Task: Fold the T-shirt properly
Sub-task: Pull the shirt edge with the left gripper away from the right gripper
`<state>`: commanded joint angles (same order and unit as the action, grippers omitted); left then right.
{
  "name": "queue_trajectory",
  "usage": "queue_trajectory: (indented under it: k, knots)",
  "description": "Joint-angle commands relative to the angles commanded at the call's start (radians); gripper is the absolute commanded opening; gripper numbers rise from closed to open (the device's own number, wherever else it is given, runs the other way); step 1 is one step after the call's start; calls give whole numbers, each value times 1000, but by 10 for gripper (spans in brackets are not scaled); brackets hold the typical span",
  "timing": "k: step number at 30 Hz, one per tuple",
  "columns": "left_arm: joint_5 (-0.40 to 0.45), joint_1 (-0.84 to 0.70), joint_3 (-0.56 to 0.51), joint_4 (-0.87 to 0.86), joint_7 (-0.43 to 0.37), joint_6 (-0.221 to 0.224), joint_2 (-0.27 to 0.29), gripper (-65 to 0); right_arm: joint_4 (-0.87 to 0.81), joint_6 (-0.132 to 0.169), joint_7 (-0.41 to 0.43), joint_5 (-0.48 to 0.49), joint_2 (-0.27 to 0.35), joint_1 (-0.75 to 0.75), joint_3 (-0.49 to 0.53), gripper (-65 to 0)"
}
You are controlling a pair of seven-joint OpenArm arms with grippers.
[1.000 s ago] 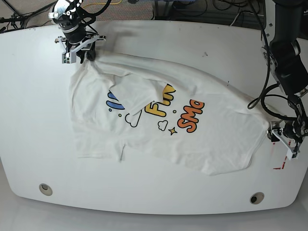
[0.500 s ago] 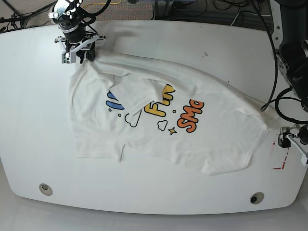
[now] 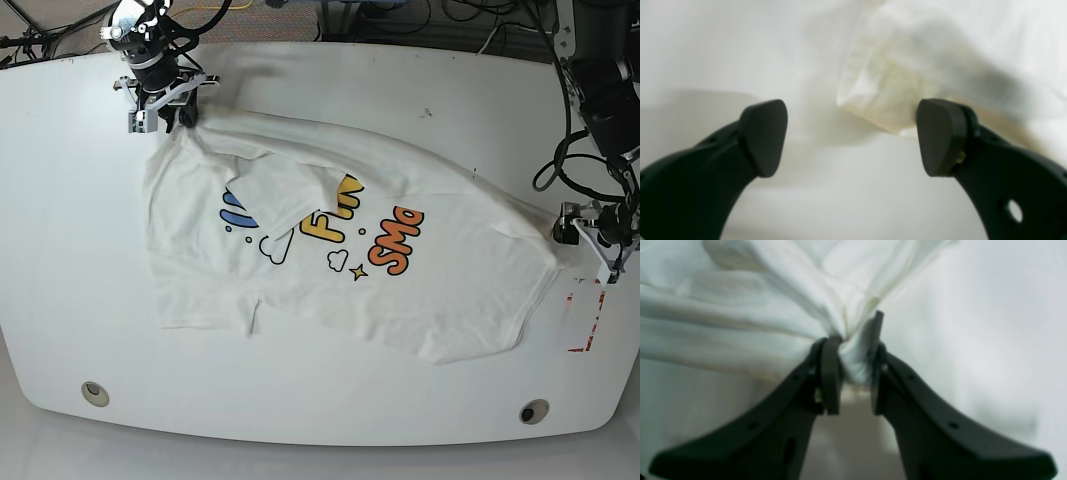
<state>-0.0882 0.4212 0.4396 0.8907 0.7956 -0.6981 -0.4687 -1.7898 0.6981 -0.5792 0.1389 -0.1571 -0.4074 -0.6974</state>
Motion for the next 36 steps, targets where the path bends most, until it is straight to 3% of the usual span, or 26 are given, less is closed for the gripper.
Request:
queue_trajectory:
  k: [14, 17, 23, 26, 36]
  knots:
    - [0, 3, -5, 0, -3, 0, 21, -88, -2, 0, 0, 0, 0, 0, 2, -522]
    - [0, 2, -5, 0, -3, 0, 21, -167, -2, 0, 0, 0, 0, 2, 2, -522]
    - [8, -2, -5, 0, -3, 0, 21, -524, 0, 0, 0, 0, 0, 2, 2, -528]
    - [9, -3, -5, -2, -3, 0, 20, -649, -3, 0, 0, 0, 0, 2, 2, -528]
    - [2, -54, 20, 0, 89, 0, 14, -650, -6, 0, -3, 0, 0, -3, 3, -528]
